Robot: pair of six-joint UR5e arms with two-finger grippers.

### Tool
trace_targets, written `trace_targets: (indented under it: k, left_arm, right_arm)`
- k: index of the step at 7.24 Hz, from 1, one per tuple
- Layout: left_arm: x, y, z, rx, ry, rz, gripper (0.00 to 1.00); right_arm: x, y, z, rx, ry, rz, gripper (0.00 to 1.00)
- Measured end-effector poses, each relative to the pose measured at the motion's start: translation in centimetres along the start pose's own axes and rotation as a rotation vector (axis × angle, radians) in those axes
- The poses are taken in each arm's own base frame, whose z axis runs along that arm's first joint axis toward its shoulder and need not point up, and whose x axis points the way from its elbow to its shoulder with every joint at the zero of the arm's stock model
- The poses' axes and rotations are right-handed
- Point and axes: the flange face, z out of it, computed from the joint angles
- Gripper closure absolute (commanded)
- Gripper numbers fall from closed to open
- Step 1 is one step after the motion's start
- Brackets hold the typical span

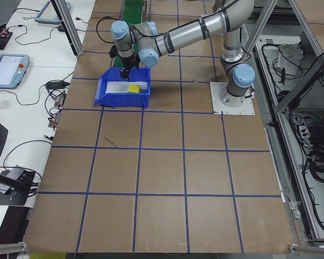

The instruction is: Move block left to right into plate

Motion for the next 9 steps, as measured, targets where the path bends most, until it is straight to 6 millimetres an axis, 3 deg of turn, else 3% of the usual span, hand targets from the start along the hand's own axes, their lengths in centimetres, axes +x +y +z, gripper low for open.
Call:
trace_targets:
  k: [2, 5, 9]
  left_arm:
    - [-0.9, 0.0, 1.6, -0.036, -0.038, 0.172, 0.00]
    - [-2.1, -0.5, 4.6, -0.063, -0.039, 0.236, 0.00]
    - [-3.1, -0.6, 5.7, -0.093, -0.077, 0.105, 0.00]
  right_arm:
    - [0.0, 0.0, 0.0, 0.001, 0.000, 0.000, 0.00]
    - [0.0, 0.0, 0.0, 0.001, -0.001, 0.002, 0.00]
    - [0.0, 0.0, 0.0, 0.001, -0.001, 0.002, 0.00]
